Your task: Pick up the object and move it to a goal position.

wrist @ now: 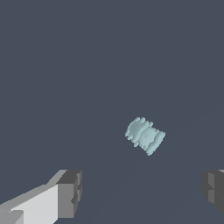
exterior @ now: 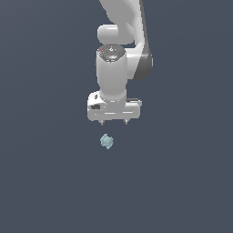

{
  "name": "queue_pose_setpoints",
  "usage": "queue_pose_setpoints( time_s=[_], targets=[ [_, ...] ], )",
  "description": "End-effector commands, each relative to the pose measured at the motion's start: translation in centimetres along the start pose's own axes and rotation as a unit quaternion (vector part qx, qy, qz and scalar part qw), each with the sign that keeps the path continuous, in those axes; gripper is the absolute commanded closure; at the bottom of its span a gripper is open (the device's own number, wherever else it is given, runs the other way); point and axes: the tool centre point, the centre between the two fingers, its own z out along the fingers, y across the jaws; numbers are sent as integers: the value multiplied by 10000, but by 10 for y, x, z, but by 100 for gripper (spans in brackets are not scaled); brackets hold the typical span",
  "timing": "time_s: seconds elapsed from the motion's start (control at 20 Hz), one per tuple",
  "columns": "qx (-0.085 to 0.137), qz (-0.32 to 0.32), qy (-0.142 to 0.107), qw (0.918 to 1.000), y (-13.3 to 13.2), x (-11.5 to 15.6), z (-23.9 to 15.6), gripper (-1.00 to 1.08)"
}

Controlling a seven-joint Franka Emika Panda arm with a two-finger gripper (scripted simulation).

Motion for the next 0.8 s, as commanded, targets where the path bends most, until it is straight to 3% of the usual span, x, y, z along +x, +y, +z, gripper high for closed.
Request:
queue_pose_setpoints(
  time_s=[0.0, 0.4, 0.75],
  targets=[
    [-8, -153, -8, 9999, 1, 0, 3, -92],
    [-36, -914, -46, 9958, 8, 2, 16, -92],
    [-51, -1825, -92, 9832, 15, 3, 33, -92]
  ],
)
